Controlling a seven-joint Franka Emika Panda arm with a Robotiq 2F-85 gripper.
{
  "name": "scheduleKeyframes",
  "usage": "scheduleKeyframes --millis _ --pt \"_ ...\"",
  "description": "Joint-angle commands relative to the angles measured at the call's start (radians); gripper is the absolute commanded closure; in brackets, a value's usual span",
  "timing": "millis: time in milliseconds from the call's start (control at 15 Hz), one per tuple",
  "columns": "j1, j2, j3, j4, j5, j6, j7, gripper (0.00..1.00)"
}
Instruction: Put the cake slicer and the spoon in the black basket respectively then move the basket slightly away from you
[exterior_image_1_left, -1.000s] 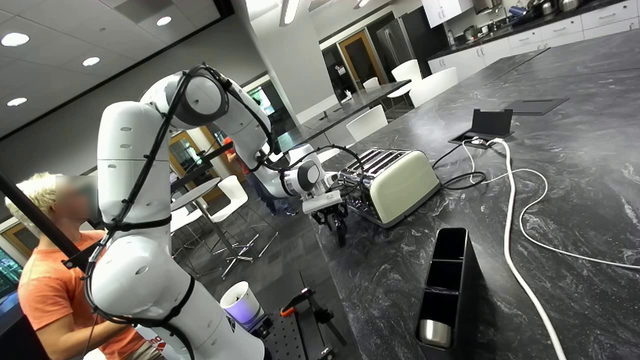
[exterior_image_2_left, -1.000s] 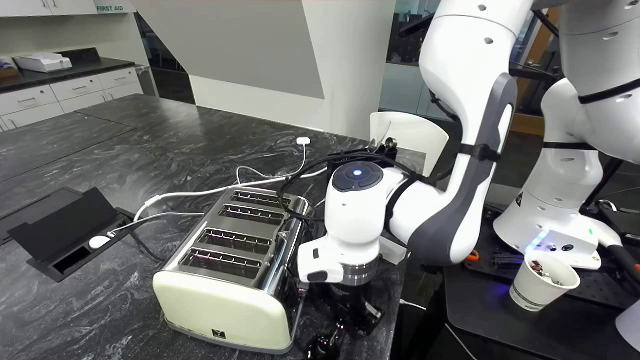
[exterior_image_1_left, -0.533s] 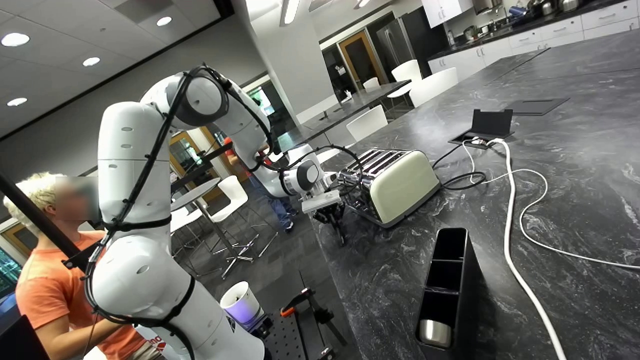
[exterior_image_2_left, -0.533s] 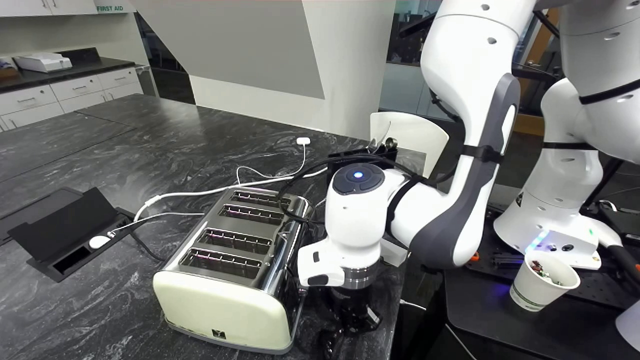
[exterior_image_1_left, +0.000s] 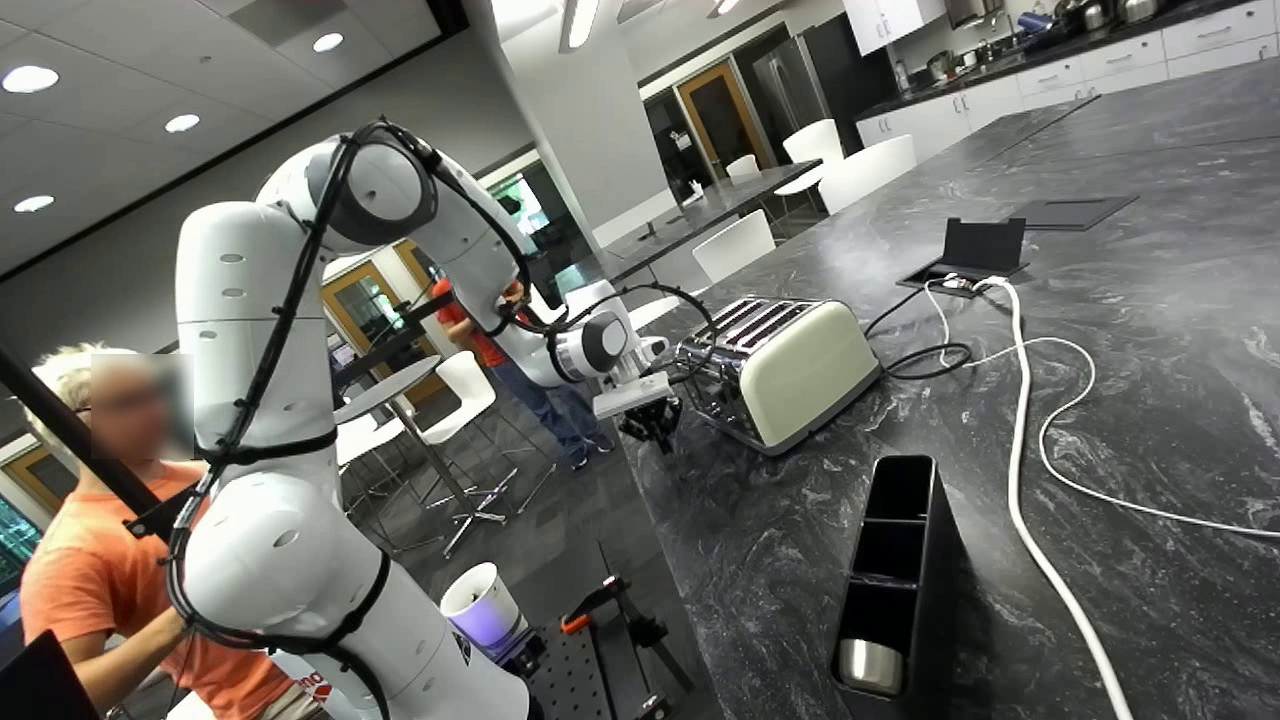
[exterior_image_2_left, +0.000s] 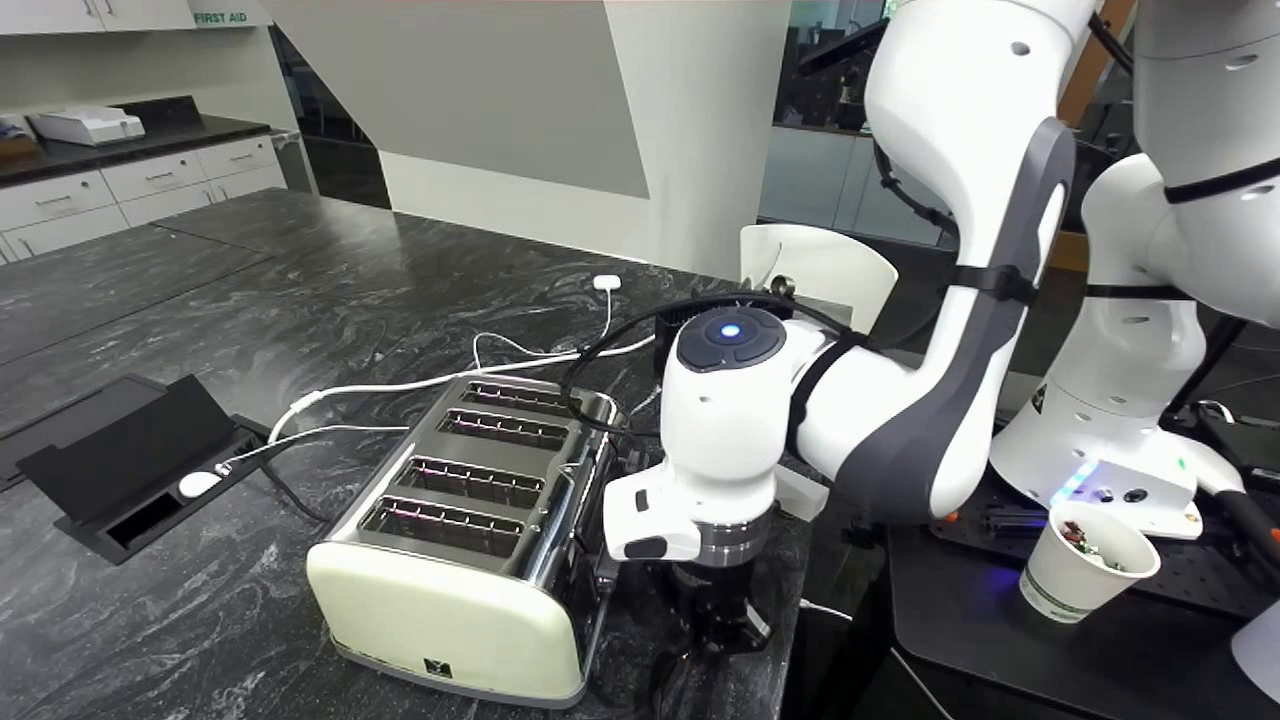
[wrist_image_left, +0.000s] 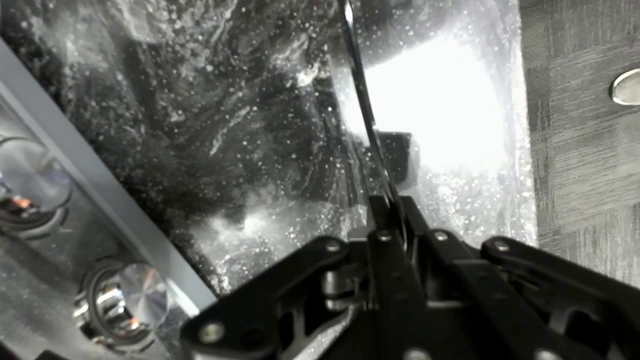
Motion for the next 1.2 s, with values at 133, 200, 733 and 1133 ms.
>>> scheduleKeyframes --millis 133,200,733,1133 --pt "-0.007 -0.256 0.050 -0.173 0.125 -0.059 0.078 0.98" --pt "-0.011 -0.296 0.057 -0.201 0.164 -0.049 0.108 0.98" --pt "0.010 -0.708 0.007 -0.362 0.399 -0.134 0.303 0.98" --pt "-0.001 -1.006 -0.038 -0.301 0.389 -0.547 0.560 0.98"
